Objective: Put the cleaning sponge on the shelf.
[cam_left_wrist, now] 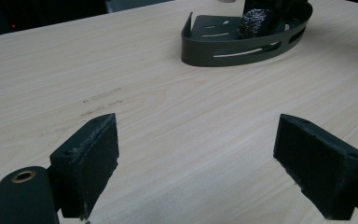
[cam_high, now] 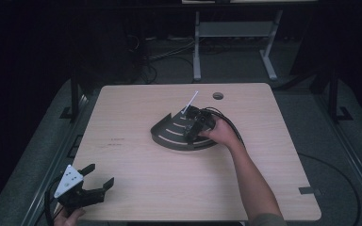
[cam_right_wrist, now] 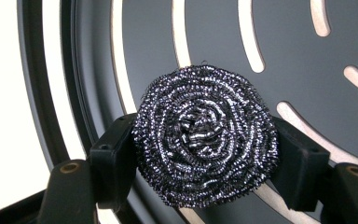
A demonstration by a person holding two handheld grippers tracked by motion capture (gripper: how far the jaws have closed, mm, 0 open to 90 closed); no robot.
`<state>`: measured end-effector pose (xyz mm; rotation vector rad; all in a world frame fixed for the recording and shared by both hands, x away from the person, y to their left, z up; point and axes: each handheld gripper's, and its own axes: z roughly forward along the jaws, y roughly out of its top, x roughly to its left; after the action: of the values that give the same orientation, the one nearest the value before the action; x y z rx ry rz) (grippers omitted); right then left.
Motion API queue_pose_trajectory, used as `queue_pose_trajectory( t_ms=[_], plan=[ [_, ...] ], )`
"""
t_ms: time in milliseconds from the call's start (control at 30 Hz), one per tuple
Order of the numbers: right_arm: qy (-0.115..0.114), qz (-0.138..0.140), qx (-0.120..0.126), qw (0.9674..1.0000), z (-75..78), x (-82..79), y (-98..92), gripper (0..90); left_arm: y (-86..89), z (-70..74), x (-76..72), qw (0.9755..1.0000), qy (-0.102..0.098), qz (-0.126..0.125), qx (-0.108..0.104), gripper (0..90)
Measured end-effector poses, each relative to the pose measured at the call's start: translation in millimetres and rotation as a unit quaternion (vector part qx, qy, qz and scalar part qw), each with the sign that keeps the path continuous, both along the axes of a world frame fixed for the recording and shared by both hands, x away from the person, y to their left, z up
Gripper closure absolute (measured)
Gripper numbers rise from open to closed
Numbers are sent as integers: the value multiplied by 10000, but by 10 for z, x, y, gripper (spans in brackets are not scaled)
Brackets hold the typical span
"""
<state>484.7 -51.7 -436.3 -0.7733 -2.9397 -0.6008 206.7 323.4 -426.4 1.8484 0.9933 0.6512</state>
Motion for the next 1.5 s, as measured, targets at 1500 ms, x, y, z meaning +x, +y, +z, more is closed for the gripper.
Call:
queue_pose_trajectory(
  t_ms=[1500],
  plan=[
    [-299, 61, 330, 9990, 365, -220, -68, 212, -4, 1, -21, 10000, 12, -5, -2, 132]
  ],
)
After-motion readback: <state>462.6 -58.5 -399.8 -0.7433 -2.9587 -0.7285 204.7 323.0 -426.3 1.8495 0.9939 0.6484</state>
